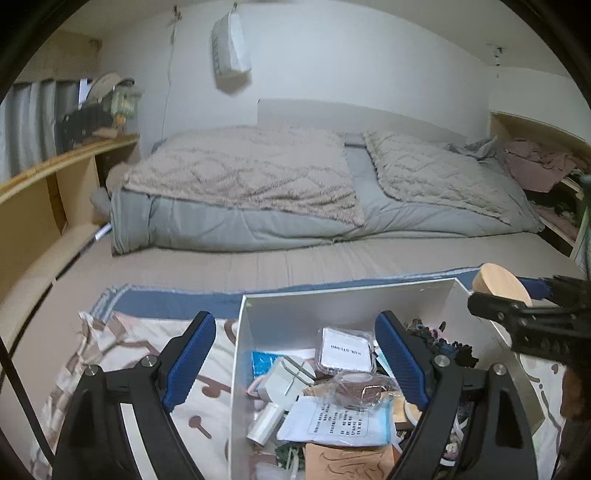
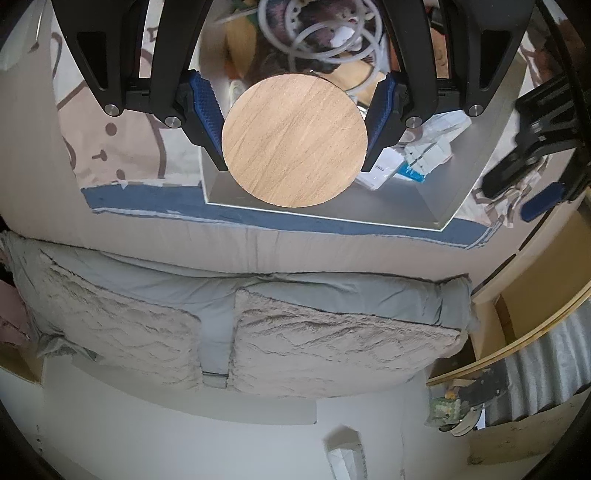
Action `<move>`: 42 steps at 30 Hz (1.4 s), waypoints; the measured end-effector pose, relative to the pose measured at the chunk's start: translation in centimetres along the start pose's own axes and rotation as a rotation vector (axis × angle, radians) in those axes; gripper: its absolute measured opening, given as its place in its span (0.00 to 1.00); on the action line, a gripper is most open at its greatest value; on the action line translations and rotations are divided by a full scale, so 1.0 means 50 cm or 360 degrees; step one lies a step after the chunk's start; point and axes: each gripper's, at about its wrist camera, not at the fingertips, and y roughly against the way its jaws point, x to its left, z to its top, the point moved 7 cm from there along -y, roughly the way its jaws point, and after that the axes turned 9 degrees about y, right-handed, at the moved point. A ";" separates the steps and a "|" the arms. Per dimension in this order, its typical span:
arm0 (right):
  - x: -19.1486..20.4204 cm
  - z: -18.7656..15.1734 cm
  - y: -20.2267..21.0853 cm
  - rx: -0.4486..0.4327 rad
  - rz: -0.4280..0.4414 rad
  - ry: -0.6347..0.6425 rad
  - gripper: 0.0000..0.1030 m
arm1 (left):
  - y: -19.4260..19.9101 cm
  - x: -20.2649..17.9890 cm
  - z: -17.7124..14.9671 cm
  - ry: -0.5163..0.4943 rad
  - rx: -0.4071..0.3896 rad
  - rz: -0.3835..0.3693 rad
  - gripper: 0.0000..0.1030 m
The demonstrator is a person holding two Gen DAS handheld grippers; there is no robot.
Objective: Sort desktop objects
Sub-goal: 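Open the left tool to drop the packet while the right tool opens to drop the coaster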
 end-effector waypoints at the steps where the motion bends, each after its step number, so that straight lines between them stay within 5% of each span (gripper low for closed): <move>1: -0.005 0.000 -0.003 0.0004 -0.0009 -0.0013 0.66 | 0.005 0.000 0.001 -0.0004 -0.0018 -0.0007 0.86; 24: -0.044 -0.010 -0.116 0.0075 -0.0189 -0.0056 0.66 | 0.013 -0.039 -0.034 -0.0139 -0.0067 -0.0131 0.86; 26: -0.057 -0.011 -0.115 0.0076 -0.0202 -0.0101 0.73 | 0.012 -0.043 -0.037 -0.0142 -0.0062 -0.0134 0.86; 28: -0.069 -0.011 -0.107 0.0051 -0.0221 -0.0154 0.90 | 0.012 -0.045 -0.038 -0.0150 -0.0065 -0.0134 0.86; 42: -0.042 -0.016 -0.092 0.0072 -0.0175 -0.0087 0.90 | 0.016 -0.062 -0.043 -0.0166 -0.0059 -0.0155 0.86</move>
